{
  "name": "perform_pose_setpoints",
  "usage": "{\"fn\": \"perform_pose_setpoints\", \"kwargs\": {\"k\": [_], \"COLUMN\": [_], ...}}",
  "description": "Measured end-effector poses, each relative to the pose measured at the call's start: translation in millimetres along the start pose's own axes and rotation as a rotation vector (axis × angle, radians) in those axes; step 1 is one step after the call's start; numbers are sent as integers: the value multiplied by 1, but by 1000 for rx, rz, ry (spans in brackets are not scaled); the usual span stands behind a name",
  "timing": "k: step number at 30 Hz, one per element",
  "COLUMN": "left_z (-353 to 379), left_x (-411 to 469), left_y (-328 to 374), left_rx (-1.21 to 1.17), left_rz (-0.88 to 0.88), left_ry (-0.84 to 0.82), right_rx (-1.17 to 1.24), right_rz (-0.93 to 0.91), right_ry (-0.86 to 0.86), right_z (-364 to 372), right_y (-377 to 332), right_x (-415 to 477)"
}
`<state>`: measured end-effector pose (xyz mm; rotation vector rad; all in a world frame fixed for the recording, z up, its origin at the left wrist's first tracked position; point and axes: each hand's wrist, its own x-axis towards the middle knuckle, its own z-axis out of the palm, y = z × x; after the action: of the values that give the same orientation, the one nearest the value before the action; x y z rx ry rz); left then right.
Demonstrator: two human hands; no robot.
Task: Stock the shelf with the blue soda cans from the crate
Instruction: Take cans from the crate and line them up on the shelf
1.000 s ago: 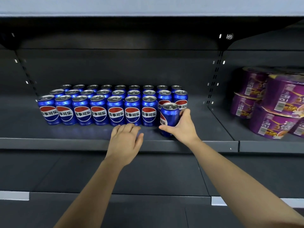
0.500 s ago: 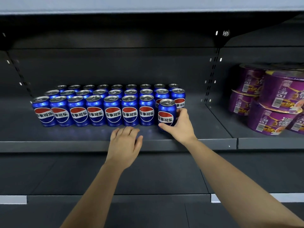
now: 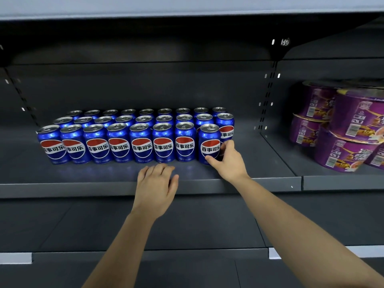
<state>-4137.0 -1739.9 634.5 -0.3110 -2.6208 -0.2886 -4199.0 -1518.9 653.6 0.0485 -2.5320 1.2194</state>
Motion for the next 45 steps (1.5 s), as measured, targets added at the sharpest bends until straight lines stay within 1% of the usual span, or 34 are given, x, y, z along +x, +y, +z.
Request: {"fn": "perform_pose_setpoints", "kwargs": {"k": [8,15,22,28,31,34,36,38,41,45], "left_z": [7,12,15,9,1,-11,-19,-23,-22,-17], "left_x": [-5,-10,-17,-23,-35,-50,-65,-84,-118,-167], "left_y": [-2,-8,-8,-16,-31,-52,-69,-89,-117,-151], "left_rx": [9,21,13,-13,-18,-21,-27,-25,-16,-6], "left_rz": [-10,-48,-58,-34,-16,-11,-8,0,23,27], "left_ry": [8,16,8,-42,-25,-8,-29,-69,-142,-259], "right_rx": [-301,-447,-330,-174,-114,-57,2,50,106,89], "right_rz": [-6,-7,4,5,-36,-159,-241,-255,-214,-102], "right_ry": [10,46,67,71,130,207,213,194,180,86], "right_z": [7,13,12,11,12,21,38,60,100,153], "right_y": [-5,-7,-4,-4,-12,-27,-41,-58,-76,-73], "right_x": [10,15,8,2,-12,-36,-60,-87,-126,-173]}}
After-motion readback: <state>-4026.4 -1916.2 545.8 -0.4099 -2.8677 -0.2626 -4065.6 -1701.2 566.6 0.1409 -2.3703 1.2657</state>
